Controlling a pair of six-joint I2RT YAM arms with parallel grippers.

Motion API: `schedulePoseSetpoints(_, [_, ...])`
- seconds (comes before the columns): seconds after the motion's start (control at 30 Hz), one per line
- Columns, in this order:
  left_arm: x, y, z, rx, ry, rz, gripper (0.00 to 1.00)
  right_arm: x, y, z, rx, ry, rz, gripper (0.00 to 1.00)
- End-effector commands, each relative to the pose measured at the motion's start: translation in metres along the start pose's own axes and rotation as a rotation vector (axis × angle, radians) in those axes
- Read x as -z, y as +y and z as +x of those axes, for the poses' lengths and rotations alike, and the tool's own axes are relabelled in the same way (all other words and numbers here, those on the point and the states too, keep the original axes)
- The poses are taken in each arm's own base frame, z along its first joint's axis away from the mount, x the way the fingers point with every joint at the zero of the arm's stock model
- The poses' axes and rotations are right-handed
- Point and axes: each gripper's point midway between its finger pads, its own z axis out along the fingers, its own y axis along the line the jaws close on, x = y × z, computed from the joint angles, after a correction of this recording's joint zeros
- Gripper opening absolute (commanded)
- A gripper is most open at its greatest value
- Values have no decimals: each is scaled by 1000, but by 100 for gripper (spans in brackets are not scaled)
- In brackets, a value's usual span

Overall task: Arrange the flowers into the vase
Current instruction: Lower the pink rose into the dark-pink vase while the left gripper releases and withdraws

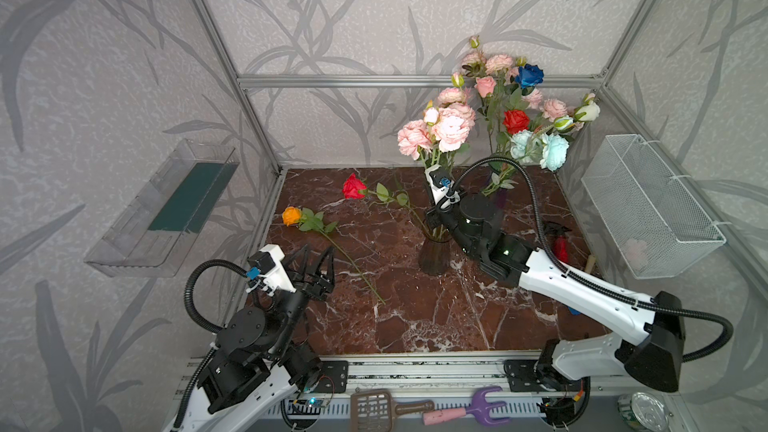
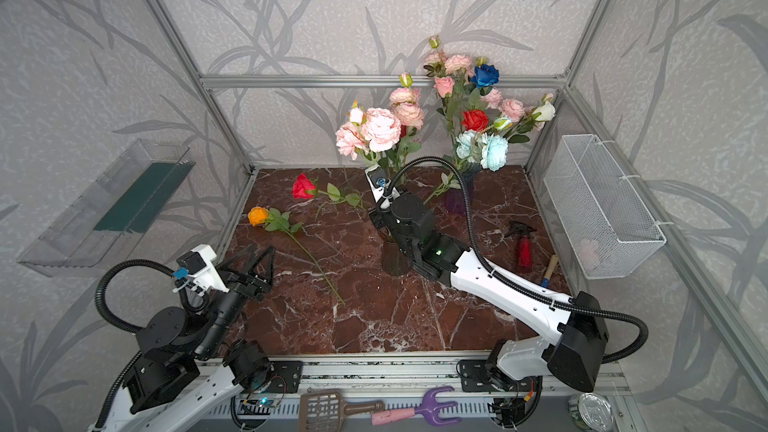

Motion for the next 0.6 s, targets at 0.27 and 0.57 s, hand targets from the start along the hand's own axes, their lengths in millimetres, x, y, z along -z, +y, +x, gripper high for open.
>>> schedulePoseSetpoints(0.27, [-5, 6, 14, 8, 33, -33, 72, 5, -10, 55, -67, 159, 71, 43])
schedulePoseSetpoints(0.57, [-15, 12, 32, -26, 91, -86, 72, 31, -8, 59, -96, 178, 40, 49])
